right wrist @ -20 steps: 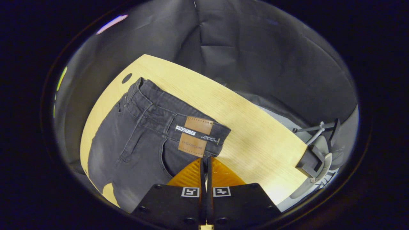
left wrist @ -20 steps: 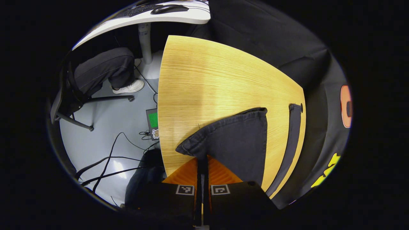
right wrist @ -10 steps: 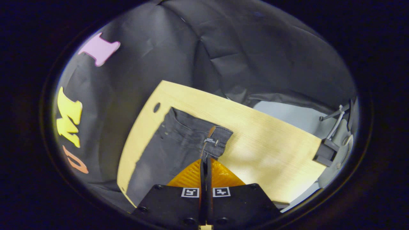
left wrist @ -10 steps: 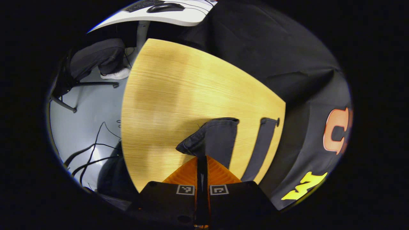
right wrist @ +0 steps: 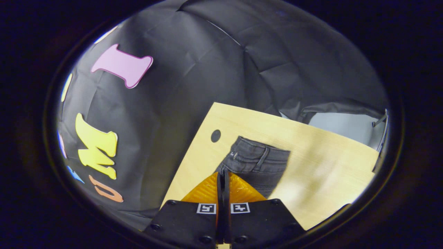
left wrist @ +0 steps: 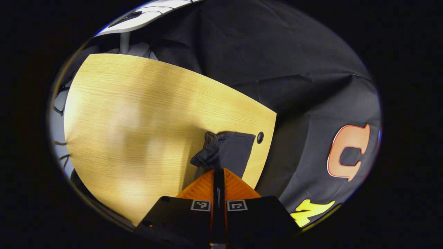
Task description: Grasp the waist and the cuffs of the jeans and fold them to make the two legs overlap; first hold the waist and fold one-third of the jeans toward the cuffs, then hold the cuffs and fold the remaining one-third in the same direction to finish folding.
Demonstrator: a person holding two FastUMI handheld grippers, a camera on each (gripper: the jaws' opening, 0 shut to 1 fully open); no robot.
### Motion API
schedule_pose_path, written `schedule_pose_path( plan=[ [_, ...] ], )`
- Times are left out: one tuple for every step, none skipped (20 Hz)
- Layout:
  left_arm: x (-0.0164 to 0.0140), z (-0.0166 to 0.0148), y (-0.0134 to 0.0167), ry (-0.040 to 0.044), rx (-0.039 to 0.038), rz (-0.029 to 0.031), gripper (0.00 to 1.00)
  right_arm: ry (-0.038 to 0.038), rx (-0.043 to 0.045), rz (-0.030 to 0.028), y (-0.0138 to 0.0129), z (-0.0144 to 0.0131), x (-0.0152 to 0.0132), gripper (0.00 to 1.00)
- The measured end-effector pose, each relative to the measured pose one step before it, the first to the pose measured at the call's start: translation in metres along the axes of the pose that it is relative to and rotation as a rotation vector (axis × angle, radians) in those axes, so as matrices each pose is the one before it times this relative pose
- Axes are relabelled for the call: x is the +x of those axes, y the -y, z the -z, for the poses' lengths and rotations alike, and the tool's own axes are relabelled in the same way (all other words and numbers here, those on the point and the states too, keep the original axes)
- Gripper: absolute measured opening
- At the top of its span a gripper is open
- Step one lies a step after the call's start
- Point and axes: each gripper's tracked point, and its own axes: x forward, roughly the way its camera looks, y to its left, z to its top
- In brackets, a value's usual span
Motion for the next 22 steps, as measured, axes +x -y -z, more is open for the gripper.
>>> schedule_pose_path(
  plan=[
    [0.0135, 0.00121, 0.00801, 0.00218, 0.00705, -0.01822, 0.03, 0.00459, 0.00589, -0.00054, -0.00408, -0.00185, 0.008, 0.0],
    [0.01312, -0.00139, 0.00693, 0.00144, 0.00406, -0.01788, 0.04, 0.00066, 0.00758, 0.00163, -0.00465, -0.00124, 0.00903, 0.01],
    [0.01264, 0.00187, 0.00974, -0.00654, -0.00084, -0.01049, 0.03, 0.00238, 0.00918, 0.00154, -0.0039, -0.00146, 0.00864, 0.01],
    [0.01075, 0.00126, 0.01299, -0.0035, -0.00146, -0.00008, 0.03, 0.0073, -0.00036, 0.00098, -0.00341, -0.00178, 0.00856, 0.01],
    [0.0108, 0.0012, 0.01067, -0.00633, 0.00417, -0.00303, 0.03, 0.00512, -0.0047, 0.00001, -0.00319, -0.00222, 0.009, 0.01],
    [0.01317, 0.00234, 0.01293, -0.00688, 0.00725, -0.00199, 0.04, 0.0057, -0.00477, 0.00482, -0.00207, -0.00134, 0.00963, 0.01],
    [0.01318, 0.00194, 0.01413, -0.00698, 0.01509, -0.00205, 0.03, 0.00152, -0.00397, 0.0043, -0.00068, 0.00047, 0.00828, 0.01],
    [0.01192, 0.00045, 0.01255, -0.00621, 0.0079, 0.0021, 0.03, 0.00236, -0.00363, 0.00437, -0.00162, -0.00081, 0.01197, 0.01],
    [0.01149, 0.00104, 0.01075, -0.00437, 0.00077, 0.00526, 0.04, 0.00066, -0.00227, 0.00411, -0.00026, 0.00041, 0.01197, 0.01],
    [0.0128, 0.00102, 0.00933, -0.0052, 0.00378, -0.00382, 0.03, 0.00313, -0.00095, 0.00607, 0.00041, 0.00111, 0.011, 0.01],
    [0.01343, 0.00073, 0.00323, 0.00075, 0.01097, -0.01098, 0.03, 0.00233, -0.00114, 0.01075, 0.00204, -0.00054, 0.01126, 0.01],
    [0.01449, 0.00095, 0.00173, -0.00999, 0.01805, -0.00956, 0.03, -0.00073, -0.00159, 0.01363, 0.00249, 0.00071, 0.01018, 0.01],
    [0.0141, 0.00027, 0.00015, -0.00492, 0.02175, -0.01228, 0.03, 0.0001, -0.00867, 0.0125, 0.00281, 0.00071, 0.00928, 0.01],
    [0.00997, 0.00101, -0.00176, -0.0103, 0.01702, -0.01299, 0.03, -0.00569, -0.0105, 0.01194, 0.00162, 0.00212, 0.0099, 0.01],
    [0.01107, -0.00021, -0.00154, -0.00391, 0.00911, -0.00856, 0.03, -0.00192, -0.00768, 0.01421, 0.00221, 0.0005, 0.00754, 0.01],
    [0.00595, -0.00033, -0.00215, -0.00404, 0.0054, -0.00661, 0.03, -0.00364, -0.00892, 0.01092, 0.00117, 0.00164, 0.00537, 0.01],
    [0.00373, -0.00004, -0.00026, -0.00289, 0.00596, -0.00125, 0.04, -0.00199, -0.01205, 0.01864, 0.00212, 0.00156, 0.00595, 0.01],
    [0.00195, 0.00115, -0.00191, 0.00007, 0.01181, 0.0005, 0.04, -0.00182, -0.00908, 0.01544, 0.00163, 0.00177, 0.006, 0.01],
    [0.00059, -0.0017, 0.00215, 0.01291, 0.01666, 0.01345, 0.04, -0.00028, -0.00479, 0.01341, 0.00093, -0.00017, 0.00458, 0.01],
    [-0.00137, -0.00903, 0.00491, 0.04065, 0.02429, 0.02205, 0.0, 0.00235, -0.00399, -0.0016, -0.00234, 0.00153, 0.00205, 0.01],
    [0.00377, 0.00045, 0.01472, 0.01374, 0.02064, 0.05749, 0.25, -0.00262, -0.00522, -0.02503, -0.00598, 0.00358, 0.00379, 0.03],
    [-0.00954, 0.00629, 0.01215, 0.0098, 0.02528, 0.03922, 0.49, -0.01679, -0.00259, -0.04357, -0.00925, 0.00205, -0.0063, 0.35]
  ],
)
